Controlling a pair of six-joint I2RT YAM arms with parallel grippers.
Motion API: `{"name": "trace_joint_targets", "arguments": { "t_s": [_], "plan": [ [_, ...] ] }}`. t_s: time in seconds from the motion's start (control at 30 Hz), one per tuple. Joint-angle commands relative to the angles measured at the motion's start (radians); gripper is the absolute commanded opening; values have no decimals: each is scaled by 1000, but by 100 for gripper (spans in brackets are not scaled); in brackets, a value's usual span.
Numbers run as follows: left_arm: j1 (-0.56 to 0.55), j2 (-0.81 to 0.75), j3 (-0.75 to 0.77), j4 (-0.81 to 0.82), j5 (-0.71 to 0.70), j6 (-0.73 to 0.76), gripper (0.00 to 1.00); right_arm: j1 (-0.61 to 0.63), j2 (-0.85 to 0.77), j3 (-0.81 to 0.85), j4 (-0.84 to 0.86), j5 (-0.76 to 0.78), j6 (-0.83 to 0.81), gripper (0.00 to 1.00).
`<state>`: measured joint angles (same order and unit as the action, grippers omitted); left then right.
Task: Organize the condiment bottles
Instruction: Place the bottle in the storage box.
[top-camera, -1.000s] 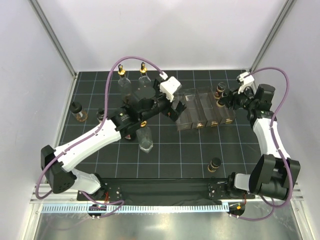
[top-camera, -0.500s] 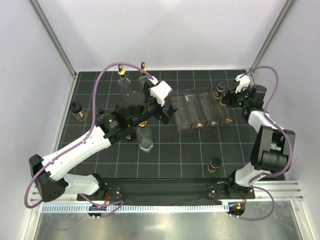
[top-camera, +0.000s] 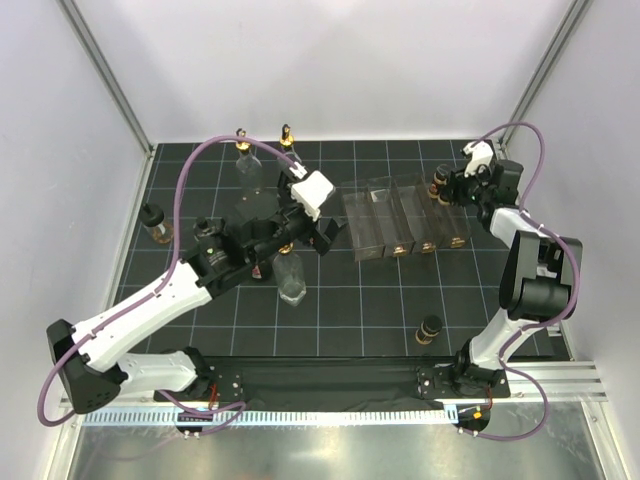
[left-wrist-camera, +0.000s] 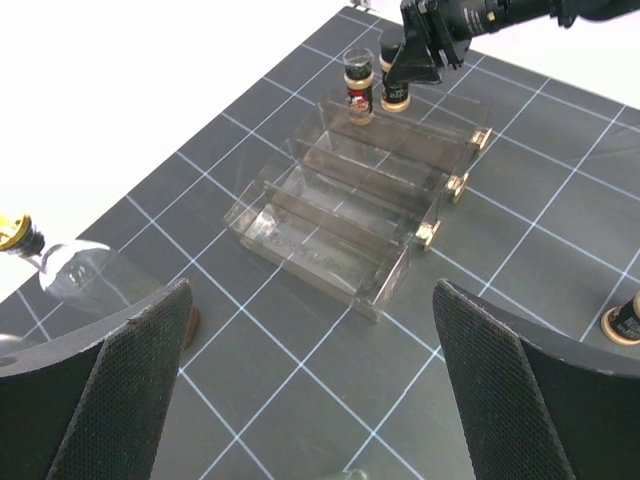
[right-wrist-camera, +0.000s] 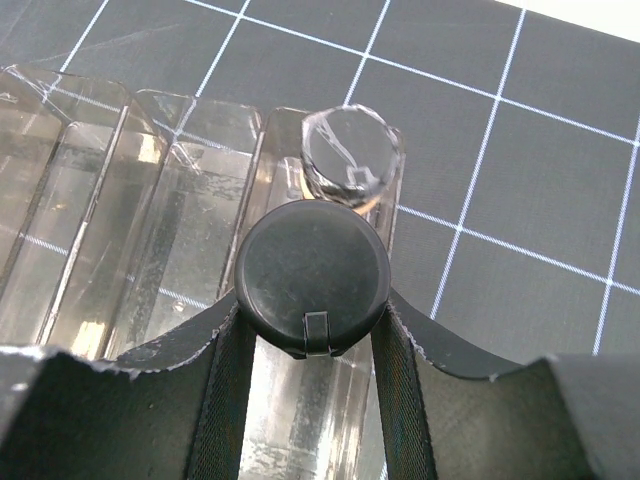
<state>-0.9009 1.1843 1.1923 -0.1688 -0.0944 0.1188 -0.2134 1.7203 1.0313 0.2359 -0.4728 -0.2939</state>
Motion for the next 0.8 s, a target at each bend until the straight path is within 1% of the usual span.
{"name": "trace_joint_targets", "arguments": {
  "t_s": [0.0, 0.2, 0.37, 0.53, 0.6, 0.73, 0.77],
  "plan": [
    [5, -34, -17, 31, -24, 25, 100, 12, 2, 67, -4, 29, -42, 9],
    [7, -49, -30, 31, -31, 32, 100, 29, -1, 78, -81, 46, -108, 12],
    [7, -60, -36, 32, -34, 35, 100, 34, -5, 81, -138, 56, -123, 16],
    [7, -58, -37, 34, -30, 33, 100, 34, -1, 95, -165, 56, -117, 21],
    [7, -57, -39, 34, -33, 33, 100, 34, 10, 114, -205, 53, -100, 22],
    [8, -60, -40, 35, -34, 35, 100, 34, 22, 136, -230, 56, -80, 23],
    [7, -60, -40, 35, -34, 33, 99, 34, 22, 138, -265, 57, -80, 23]
  ]
}}
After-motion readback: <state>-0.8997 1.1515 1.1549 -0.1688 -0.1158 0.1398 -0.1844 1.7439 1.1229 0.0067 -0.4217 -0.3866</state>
